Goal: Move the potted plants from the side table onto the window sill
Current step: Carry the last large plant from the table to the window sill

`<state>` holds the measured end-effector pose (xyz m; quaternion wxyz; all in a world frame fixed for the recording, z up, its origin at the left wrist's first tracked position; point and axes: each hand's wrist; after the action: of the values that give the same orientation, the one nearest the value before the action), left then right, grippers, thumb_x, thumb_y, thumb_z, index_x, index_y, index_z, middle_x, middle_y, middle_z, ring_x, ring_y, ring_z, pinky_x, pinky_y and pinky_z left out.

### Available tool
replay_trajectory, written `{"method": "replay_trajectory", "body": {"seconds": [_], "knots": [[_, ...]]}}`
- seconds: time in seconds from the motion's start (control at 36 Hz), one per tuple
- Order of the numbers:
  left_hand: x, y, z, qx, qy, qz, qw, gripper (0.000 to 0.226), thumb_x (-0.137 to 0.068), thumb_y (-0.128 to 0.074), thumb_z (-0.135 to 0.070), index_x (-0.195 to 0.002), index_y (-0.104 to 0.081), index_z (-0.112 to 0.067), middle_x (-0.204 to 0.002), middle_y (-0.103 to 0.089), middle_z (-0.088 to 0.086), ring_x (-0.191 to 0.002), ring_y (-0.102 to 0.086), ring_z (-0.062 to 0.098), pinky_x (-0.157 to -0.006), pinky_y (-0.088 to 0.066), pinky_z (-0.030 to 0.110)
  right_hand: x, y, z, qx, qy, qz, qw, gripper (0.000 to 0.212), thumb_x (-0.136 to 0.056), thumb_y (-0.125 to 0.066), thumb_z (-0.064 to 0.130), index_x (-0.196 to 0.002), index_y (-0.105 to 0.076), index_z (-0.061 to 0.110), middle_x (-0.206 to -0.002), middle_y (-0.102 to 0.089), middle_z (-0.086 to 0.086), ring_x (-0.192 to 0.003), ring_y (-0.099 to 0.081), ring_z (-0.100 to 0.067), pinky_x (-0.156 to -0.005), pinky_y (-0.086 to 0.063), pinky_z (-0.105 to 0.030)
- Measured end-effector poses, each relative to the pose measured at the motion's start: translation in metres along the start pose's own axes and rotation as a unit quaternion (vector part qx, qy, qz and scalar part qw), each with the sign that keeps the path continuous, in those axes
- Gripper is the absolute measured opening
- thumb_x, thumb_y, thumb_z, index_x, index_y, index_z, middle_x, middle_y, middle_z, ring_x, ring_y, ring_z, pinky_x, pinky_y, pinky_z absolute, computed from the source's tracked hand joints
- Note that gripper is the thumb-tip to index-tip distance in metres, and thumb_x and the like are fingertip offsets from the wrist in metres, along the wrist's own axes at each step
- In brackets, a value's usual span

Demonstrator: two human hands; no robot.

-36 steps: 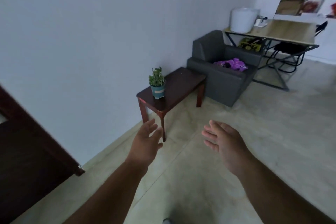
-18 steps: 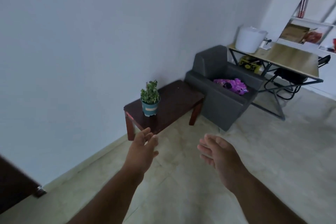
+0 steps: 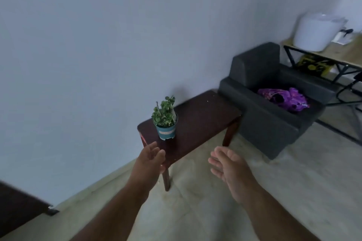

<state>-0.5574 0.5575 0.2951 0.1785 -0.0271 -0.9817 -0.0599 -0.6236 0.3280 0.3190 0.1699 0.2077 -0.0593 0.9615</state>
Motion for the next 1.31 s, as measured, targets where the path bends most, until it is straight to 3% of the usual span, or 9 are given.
{"method": "replay_trajectory", "body": {"seconds": [0.17,0.31,0.5,0.69,0.83,1.0,1.19,1.31], "knots": [[-0.043,-0.028,-0.001,0.033,0.025,-0.052,0.998,0.051,-0.097,-0.062,-0.024,-0.145,-0.044,-0.022,-0.136,-0.056,0.003,-0.117,-0.061,0.021,-0.091,-0.057,0.043,-0.071,0.008,0.022,0.010,-0.022,0.034,0.999,0.044,-0.101,-0.058,0.027,-0.141,-0.052,0.008,-0.114,-0.070,-0.008,-0.115,-0.067,-0.021,-0.102,-0.054,-0.041],[-0.092,-0.032,0.005,0.043,0.050,-0.088,0.994,0.049,-0.097,-0.062,-0.022,-0.143,-0.046,-0.020,-0.134,-0.055,0.005,-0.116,-0.062,0.023,-0.086,-0.059,0.041,-0.125,-0.005,0.034,0.048,-0.044,0.049,0.997,0.043,-0.102,-0.057,0.025,-0.141,-0.051,0.008,-0.133,-0.058,-0.028,-0.126,-0.058,-0.035,-0.106,-0.051,-0.045],[-0.188,-0.029,0.024,0.074,0.088,-0.097,0.989,0.046,-0.096,-0.063,-0.021,-0.140,-0.048,-0.021,-0.133,-0.059,0.007,-0.111,-0.063,0.022,-0.088,-0.057,0.043,-0.218,-0.038,0.033,0.080,-0.071,0.057,0.993,0.045,-0.101,-0.059,0.027,-0.142,-0.051,0.011,-0.125,-0.066,-0.002,-0.111,-0.068,-0.011,-0.099,-0.056,-0.037],[-0.280,-0.036,0.048,0.074,0.132,-0.097,0.984,0.054,-0.097,-0.062,-0.022,-0.147,-0.041,-0.020,-0.141,-0.054,0.007,-0.122,-0.058,0.025,-0.091,-0.056,0.043,-0.314,-0.071,0.021,0.123,-0.109,0.069,0.984,0.048,-0.102,-0.058,0.031,-0.145,-0.049,0.012,-0.128,-0.065,0.001,-0.114,-0.066,-0.011,-0.101,-0.055,-0.039],[-0.334,-0.043,0.073,0.070,0.167,-0.113,0.977,0.057,-0.097,-0.062,-0.022,-0.149,-0.039,-0.020,-0.141,-0.053,0.005,-0.120,-0.057,0.022,-0.093,-0.056,0.045,-0.382,-0.087,0.000,0.147,-0.134,0.075,0.977,0.047,-0.101,-0.058,0.034,-0.143,-0.051,0.015,-0.127,-0.065,0.002,-0.112,-0.067,-0.008,-0.098,-0.057,-0.037],[-0.382,-0.052,0.113,0.059,0.203,-0.142,0.967,0.061,-0.097,-0.062,-0.026,-0.151,-0.035,-0.021,-0.144,-0.051,0.004,-0.122,-0.056,0.024,-0.093,-0.055,0.044,-0.452,-0.105,-0.035,0.142,-0.171,0.086,0.971,0.043,-0.102,-0.058,0.028,-0.142,-0.051,0.014,-0.124,-0.065,0.002,-0.110,-0.067,-0.010,-0.098,-0.057,-0.038],[-0.428,-0.061,0.152,0.045,0.185,-0.134,0.972,0.053,-0.093,-0.062,-0.044,-0.141,-0.044,-0.033,-0.126,-0.064,-0.011,-0.117,-0.062,0.014,-0.102,-0.052,0.046,-0.519,-0.119,-0.076,0.159,-0.194,0.123,0.960,0.045,-0.104,-0.054,0.025,-0.146,-0.048,0.014,-0.133,-0.060,0.002,-0.110,-0.067,-0.010,-0.099,-0.056,-0.039],[-0.441,-0.064,0.159,0.062,0.170,-0.136,0.974,0.037,-0.093,-0.062,-0.041,-0.128,-0.052,-0.035,-0.119,-0.071,-0.009,-0.111,-0.067,0.015,-0.095,-0.056,0.041,-0.541,-0.128,-0.083,0.163,-0.197,0.162,0.953,0.052,-0.104,-0.054,0.024,-0.153,-0.039,0.018,-0.144,-0.056,-0.001,-0.112,-0.068,-0.012,-0.100,-0.055,-0.040]]}}
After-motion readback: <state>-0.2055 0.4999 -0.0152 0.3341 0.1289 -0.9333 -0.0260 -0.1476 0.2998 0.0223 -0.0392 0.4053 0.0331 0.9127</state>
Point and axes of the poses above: each hand's wrist, its own x-axis away from the middle knuckle, its own y-axis out of the back of the hand, z = x × y
